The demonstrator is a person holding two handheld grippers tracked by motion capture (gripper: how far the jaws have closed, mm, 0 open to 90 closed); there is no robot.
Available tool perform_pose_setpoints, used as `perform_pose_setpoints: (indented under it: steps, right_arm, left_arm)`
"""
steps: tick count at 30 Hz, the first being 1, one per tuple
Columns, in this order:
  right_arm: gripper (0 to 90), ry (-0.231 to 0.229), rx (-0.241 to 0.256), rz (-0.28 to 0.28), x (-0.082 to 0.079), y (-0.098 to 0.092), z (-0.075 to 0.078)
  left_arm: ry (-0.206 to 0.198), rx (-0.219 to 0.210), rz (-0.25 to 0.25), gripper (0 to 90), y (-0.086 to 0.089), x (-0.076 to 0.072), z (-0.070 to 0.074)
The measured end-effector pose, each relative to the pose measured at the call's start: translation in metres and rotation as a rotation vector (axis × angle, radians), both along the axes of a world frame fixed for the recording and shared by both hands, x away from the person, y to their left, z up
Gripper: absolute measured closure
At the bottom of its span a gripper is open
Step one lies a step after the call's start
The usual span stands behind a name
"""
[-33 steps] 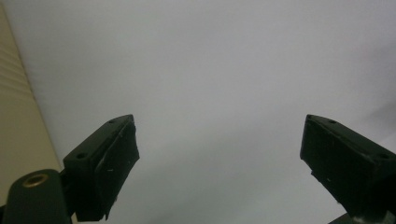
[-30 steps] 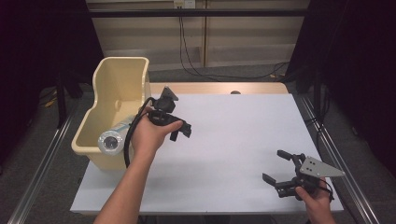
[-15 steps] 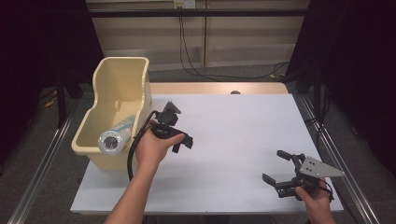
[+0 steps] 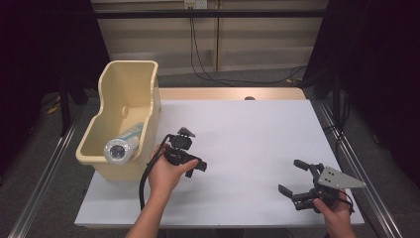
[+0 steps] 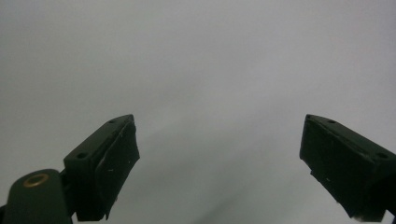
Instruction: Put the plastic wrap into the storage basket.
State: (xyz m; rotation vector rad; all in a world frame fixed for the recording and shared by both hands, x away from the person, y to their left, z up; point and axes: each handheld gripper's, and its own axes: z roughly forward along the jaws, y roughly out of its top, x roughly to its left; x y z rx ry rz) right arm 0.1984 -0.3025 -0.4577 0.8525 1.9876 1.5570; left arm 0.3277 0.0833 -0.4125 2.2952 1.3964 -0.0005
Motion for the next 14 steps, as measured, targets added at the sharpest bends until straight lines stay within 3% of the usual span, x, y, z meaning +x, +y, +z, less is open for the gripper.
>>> perform_pose_setpoints:
  steps: [2,3,4,5,6,9,11,13,14]
  right_arm:
    - [1.3,-0.001,-0.001,0.0,0.0,0.0,0.0]
    - [1.3,-0.001,-0.001,0.0,0.0,0.0,0.0]
    - [1.3,-0.004,-0.004,0.003,0.001,0.0,0.0]
    - [1.3,-0.004,-0.004,0.003,0.001,0.0,0.0]
    - [1.3,-0.002,-0.006,0.004,0.001,0.001,0.0]
    - [1.3,-0.003,-0.005,0.003,0.0,0.001,0.0]
    - [1.3,-0.002,-0.003,0.001,0.001,0.0,0.0]
    - [1.3,-0.006,-0.008,0.003,0.001,0.0,-0.001]
    - [1.3,-0.006,-0.009,0.005,0.001,0.001,-0.001]
  left_arm:
    - [-0.083,-0.03,-0.016,11.5,0.001,-0.007,-0.008]
    - [-0.083,-0.03,-0.016,11.6,0.001,-0.007,-0.008]
    - [-0.135,-0.051,-0.021,11.5,0.001,-0.012,-0.015]
    - [-0.135,-0.051,-0.021,11.5,0.001,-0.012,-0.015]
    - [-0.173,-0.057,-0.019,11.8,0.001,-0.015,-0.017]
    - [-0.313,-0.092,-0.024,11.7,0.004,-0.025,-0.023]
    - [-0.469,-0.132,-0.006,12.1,0.008,-0.037,-0.028]
    - [-0.546,-0.145,-0.004,12.2,0.009,-0.044,-0.032]
    - [-0.546,-0.145,-0.004,12.2,0.009,-0.044,-0.032]
